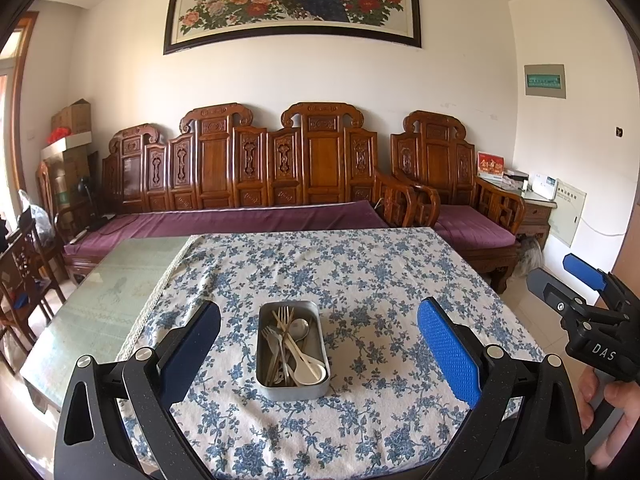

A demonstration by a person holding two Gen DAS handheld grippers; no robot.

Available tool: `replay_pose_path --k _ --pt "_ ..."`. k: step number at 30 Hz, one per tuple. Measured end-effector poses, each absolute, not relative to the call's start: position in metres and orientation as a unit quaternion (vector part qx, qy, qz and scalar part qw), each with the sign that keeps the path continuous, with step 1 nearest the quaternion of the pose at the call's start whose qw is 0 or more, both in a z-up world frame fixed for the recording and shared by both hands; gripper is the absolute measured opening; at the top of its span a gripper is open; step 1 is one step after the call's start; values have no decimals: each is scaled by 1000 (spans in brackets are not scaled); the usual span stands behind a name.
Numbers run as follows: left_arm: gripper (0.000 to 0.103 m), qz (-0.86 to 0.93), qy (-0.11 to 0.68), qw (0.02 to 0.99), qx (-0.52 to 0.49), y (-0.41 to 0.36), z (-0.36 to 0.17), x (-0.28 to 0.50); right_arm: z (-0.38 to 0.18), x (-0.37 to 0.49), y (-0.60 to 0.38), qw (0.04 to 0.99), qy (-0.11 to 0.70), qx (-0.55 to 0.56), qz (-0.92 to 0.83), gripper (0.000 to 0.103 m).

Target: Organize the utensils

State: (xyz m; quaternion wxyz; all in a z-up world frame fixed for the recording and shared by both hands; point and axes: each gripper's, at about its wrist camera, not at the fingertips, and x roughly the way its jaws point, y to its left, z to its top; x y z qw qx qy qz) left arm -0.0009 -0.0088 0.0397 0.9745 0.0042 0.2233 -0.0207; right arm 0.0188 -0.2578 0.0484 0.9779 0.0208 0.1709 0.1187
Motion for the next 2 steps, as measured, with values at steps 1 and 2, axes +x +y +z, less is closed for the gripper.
replay_pose_path --k 1,2 --pt "95 -21 223 974 4 -9 40 -1 48 19 -258 978 171 21 119 100" --pt "95 -21 223 975 4 -9 39 -1 48 18 -257 978 171 21 119 100"
